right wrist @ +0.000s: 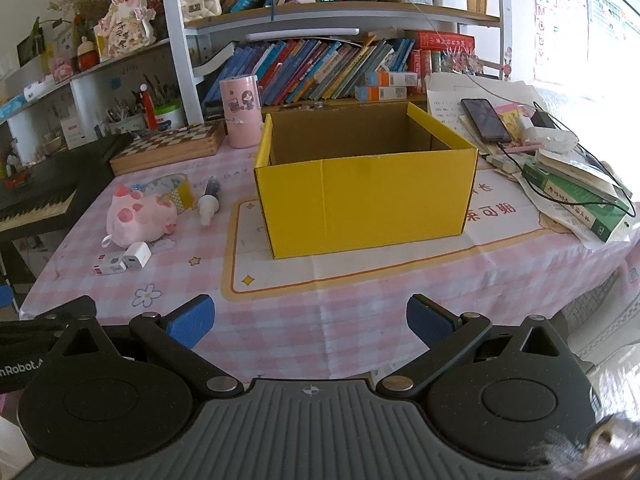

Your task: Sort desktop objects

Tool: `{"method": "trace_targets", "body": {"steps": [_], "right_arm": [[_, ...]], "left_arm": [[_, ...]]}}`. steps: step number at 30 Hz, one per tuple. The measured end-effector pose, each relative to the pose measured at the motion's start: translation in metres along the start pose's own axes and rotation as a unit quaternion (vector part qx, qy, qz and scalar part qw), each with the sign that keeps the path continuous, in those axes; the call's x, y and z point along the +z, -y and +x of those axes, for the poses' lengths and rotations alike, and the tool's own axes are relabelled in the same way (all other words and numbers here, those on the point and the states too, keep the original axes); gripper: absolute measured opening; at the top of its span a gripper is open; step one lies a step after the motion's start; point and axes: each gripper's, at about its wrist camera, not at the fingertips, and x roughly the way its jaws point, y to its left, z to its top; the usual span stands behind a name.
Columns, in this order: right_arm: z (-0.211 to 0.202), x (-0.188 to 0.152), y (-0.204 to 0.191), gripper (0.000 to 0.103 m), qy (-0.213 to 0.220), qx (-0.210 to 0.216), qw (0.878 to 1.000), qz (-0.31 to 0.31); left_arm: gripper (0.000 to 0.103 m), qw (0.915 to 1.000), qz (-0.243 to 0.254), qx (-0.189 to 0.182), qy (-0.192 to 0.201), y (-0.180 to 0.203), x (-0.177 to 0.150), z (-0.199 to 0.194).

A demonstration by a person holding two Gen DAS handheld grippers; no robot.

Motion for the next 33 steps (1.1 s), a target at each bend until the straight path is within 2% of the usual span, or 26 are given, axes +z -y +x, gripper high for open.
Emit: {"method": "trace_targets", "body": {"steps": [8,13,33], "right_arm": [[-0.002,-0.002,-0.003,0.103,0.007,0.008,1.000,-0.004],[0.001,-0.003,-0.004,0.103,0.001,0.010,1.000,-0.001],[0.004,0.000,-0.019,0.101,0.005,0.010,1.000,-0.013]], "left_arm": [[0.103,1.0000,-0.002,0.001,0.002,-0.001,0.001,-0.001],[0.103,0.9999,-0.006,-0.012,0.007,-0.004,0.001,-0.001],[0.103,0.9998,-0.014,0.000,0.017,-0.019,0.003,0.000]]}}
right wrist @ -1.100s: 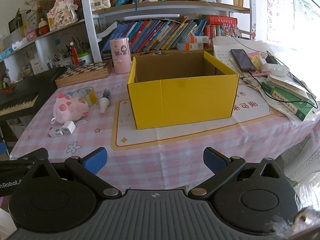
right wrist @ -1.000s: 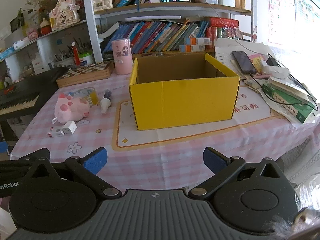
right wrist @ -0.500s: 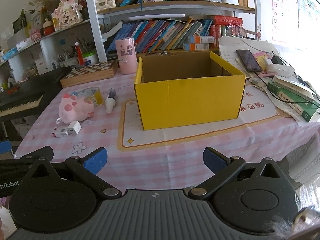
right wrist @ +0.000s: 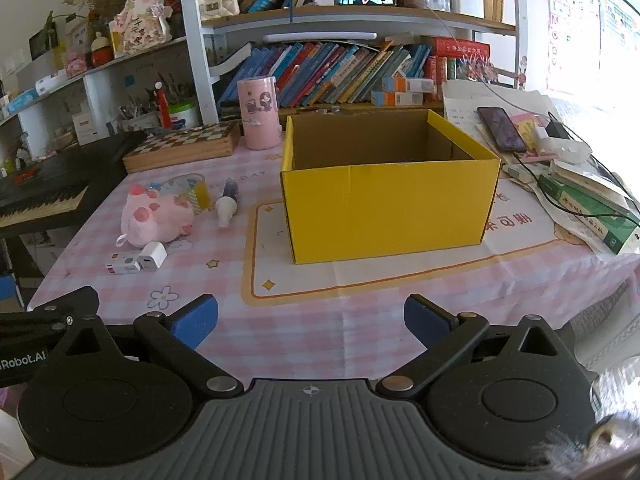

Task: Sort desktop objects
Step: 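Move both tools toward the small items beside the pink plush pig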

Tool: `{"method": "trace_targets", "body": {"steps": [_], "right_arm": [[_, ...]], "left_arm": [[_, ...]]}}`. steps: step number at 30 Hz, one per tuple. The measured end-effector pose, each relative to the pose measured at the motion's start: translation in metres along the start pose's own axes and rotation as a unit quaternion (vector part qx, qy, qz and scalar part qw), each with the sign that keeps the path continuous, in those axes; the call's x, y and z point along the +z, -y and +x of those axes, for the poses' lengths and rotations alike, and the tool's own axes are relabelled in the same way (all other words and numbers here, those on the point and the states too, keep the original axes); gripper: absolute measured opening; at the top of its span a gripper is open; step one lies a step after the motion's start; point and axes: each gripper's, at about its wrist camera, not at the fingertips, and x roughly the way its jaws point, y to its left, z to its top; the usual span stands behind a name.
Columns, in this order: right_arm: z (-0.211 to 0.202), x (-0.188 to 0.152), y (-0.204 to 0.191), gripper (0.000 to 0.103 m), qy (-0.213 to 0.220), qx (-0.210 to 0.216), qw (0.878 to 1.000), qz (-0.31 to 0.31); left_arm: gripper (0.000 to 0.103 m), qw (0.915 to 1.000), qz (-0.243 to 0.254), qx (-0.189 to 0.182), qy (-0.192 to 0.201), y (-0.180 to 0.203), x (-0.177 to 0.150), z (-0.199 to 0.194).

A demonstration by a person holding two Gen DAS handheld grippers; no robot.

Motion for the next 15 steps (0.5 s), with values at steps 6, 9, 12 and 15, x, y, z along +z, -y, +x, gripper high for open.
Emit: {"method": "trace_targets", "body": {"steps": [6,9,12,15], "right_arm": [[-0.0006,-0.0001,-0.0020,0.098,0.000,-0.001,1.000,-0.001],[-0.0005,-0.0002,-0.0013,0.094,0.000,0.000,1.000,0.000],[-0.0010,-0.0001,-0.0025,0.087,0.000,0.000,1.000,0.001],[-0.0018,-0.0007,-0.0072,0.085,0.001,0.003,1.000,-0.001]], "left_arm": [[0.103,1.0000,-0.003,-0.002,0.001,-0.0021,-0.0012,-0.0004],[0.103,1.0000,0.007,-0.003,0.002,-0.0020,-0.0015,-0.0007],[0.103,0.9998,0.018,-0.004,0.008,-0.0019,-0.0025,-0.0036],[0.103,0.9996,0.024,-0.002,0.014,-0.0045,-0.0044,-0.0073]]}}
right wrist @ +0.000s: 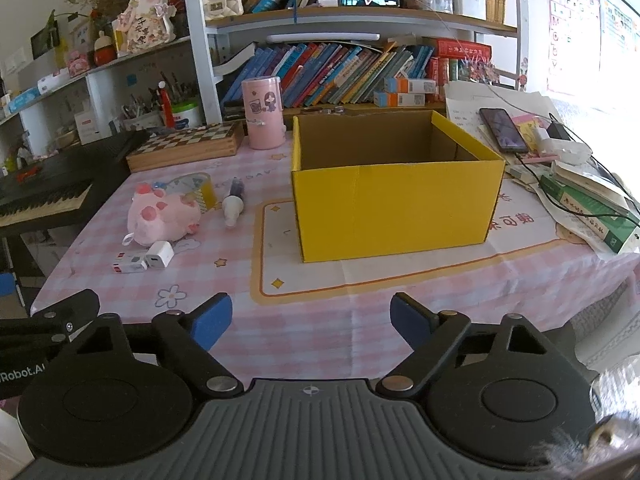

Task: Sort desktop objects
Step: 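Move both tools toward the small items beside the pink plush pig, then grasp the white charger with the right tool while the left tool grasps the cat-print staple box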

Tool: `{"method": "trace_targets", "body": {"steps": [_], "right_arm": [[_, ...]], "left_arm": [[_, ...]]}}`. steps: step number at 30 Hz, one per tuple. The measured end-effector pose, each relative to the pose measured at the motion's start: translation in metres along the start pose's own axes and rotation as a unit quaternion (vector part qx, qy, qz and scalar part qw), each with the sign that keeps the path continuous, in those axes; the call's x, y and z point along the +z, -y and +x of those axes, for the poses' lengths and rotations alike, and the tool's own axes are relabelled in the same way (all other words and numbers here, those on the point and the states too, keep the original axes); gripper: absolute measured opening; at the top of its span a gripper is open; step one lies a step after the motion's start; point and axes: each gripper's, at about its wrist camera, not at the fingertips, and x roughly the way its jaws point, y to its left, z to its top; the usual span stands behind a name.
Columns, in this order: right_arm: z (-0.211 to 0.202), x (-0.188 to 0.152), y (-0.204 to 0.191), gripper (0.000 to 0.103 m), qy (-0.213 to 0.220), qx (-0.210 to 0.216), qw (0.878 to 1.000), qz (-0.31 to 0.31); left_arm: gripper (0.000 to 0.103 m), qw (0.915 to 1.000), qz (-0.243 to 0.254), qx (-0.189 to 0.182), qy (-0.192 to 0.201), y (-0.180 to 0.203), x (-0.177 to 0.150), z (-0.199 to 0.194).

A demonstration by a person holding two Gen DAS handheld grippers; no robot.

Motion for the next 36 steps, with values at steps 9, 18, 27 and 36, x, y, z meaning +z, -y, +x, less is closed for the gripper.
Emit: {"method": "trace_targets", "body": {"steps": [9,18,27,36], "right_arm": [[0.001,-0.001,-0.023,0.085,-0.004,0.009,1.000,-0.019],[0.012,0.003,-0.035,0.085,-0.016,0.024,0.999,-0.035],[0.035,0.014,-0.050,0.085,-0.026,0.047,0.997,-0.060],[0.071,0.033,-0.075,0.085,-0.042,0.090,0.989,-0.106]], "left_arm": [[0.103,0.9996,-0.020,0.016,-0.010,-0.017,-0.005,0.001],[0.103,0.9988,-0.033,0.031,-0.022,-0.027,-0.008,0.005],[0.103,0.9971,-0.044,0.052,-0.034,-0.038,-0.006,0.019],[0.103,0.9928,-0.070,0.082,-0.052,-0.055,-0.001,0.042]]}}
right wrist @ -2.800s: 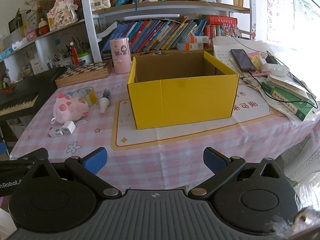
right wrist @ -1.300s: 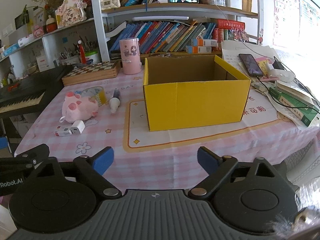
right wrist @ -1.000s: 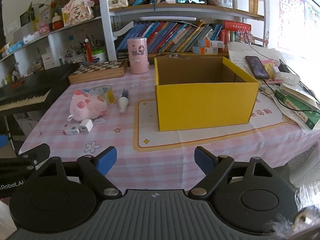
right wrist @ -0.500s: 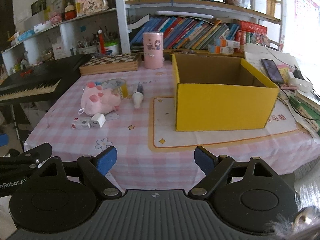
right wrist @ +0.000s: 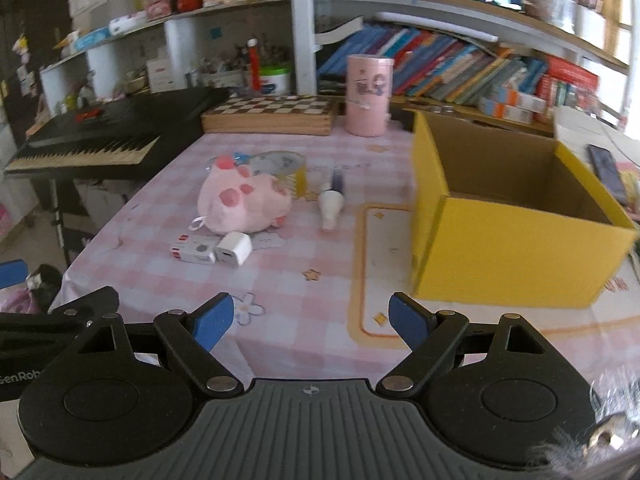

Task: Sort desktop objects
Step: 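Grasp the white charger with the right tool while the left tool grasps the cat-print staple box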

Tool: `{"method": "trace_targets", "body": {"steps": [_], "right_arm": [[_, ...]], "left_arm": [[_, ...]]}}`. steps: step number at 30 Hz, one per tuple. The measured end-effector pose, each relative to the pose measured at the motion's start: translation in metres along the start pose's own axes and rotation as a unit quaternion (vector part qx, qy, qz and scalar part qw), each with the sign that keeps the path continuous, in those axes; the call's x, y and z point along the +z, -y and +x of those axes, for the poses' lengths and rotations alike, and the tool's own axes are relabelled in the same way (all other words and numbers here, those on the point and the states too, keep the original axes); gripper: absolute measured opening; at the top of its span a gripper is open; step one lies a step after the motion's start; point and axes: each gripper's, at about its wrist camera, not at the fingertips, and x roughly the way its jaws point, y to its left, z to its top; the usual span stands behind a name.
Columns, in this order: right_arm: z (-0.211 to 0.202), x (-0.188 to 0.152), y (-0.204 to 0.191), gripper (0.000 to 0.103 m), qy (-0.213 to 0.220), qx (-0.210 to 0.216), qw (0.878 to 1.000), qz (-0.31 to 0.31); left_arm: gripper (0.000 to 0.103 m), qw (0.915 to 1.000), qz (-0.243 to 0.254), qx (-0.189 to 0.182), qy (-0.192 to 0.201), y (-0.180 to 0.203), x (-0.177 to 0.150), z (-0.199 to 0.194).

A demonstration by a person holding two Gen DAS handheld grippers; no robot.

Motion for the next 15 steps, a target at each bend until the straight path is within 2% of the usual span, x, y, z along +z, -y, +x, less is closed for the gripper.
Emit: {"method": "trace_targets", "body": {"steps": [5,10,15], "right_arm": [[0.026,0.016,-0.005,0.083,-0.010,0.024,0.999,-0.020],[0.059,0.030,-0.010,0.073,-0.032,0.058,0.997,-0.045],[0.093,0.040,-0.017,0.070,-0.059,0.089,0.991,-0.076]], "left_arm": [[0.103,0.9997,-0.018,0.016,-0.007,-0.006,0.007,0.016],[0.103,0.9987,-0.035,0.030,-0.021,-0.008,0.014,0.036],[0.103,0.9968,-0.049,0.050,-0.039,-0.010,0.018,0.051]]}}
